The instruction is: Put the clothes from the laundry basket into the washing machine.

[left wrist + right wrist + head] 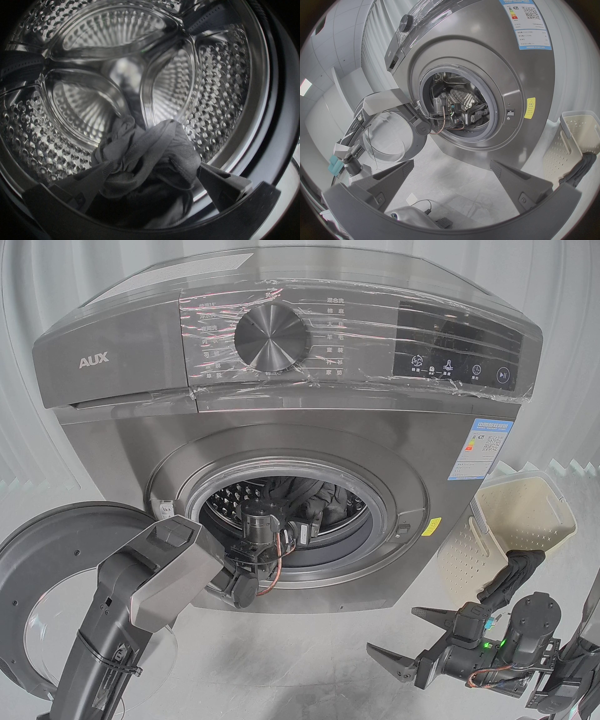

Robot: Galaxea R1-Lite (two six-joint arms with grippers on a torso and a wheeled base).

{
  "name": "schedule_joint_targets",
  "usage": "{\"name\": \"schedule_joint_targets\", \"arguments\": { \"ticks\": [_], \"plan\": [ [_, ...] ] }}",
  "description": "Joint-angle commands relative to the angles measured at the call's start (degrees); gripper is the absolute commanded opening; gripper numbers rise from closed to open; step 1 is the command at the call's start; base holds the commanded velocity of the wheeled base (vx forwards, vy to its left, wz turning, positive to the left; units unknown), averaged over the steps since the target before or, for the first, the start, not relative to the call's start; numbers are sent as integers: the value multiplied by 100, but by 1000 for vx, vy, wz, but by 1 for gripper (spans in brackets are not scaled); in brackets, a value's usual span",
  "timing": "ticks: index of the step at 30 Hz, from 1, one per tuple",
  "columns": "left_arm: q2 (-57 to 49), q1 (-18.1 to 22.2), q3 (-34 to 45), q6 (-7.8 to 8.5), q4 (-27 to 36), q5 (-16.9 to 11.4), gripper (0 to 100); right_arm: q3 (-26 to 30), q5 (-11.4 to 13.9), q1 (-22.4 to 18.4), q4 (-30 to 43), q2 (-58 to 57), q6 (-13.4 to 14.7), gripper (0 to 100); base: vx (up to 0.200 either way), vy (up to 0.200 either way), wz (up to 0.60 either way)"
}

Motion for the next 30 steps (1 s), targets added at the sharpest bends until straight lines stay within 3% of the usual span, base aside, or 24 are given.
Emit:
{"name": "schedule_joint_targets", "arguments": {
  "ticks": [1, 5, 6, 12, 16, 23, 30],
  "plan": [
    [3, 25, 320, 33, 8, -106, 100, -2, -6, 12, -3, 9, -1, 100, 0, 0, 0],
    [170, 42, 249, 94, 0, -98, 100, -2, 2, 3, -3, 35, -1, 100, 0, 0, 0],
    [214, 51, 170, 156, 0, -71, 0, 7, -6, 3, -3, 35, 8, 100, 0, 0, 0],
    [329, 130, -322, 156, 70, -10, 0, 7, 2, -6, -3, 35, -1, 100, 0, 0, 0],
    [592, 253, -1183, 147, 52, 271, 0, -2, 2, -6, -3, 26, -1, 100, 0, 0, 0],
    [926, 350, -2361, 86, 8, 359, 0, -2, 2, -15, -3, -17, -1, 100, 0, 0, 0],
    [953, 333, -2379, 86, 8, 386, 0, -11, 2, -15, -12, -17, -1, 100, 0, 0, 0]
  ]
}}
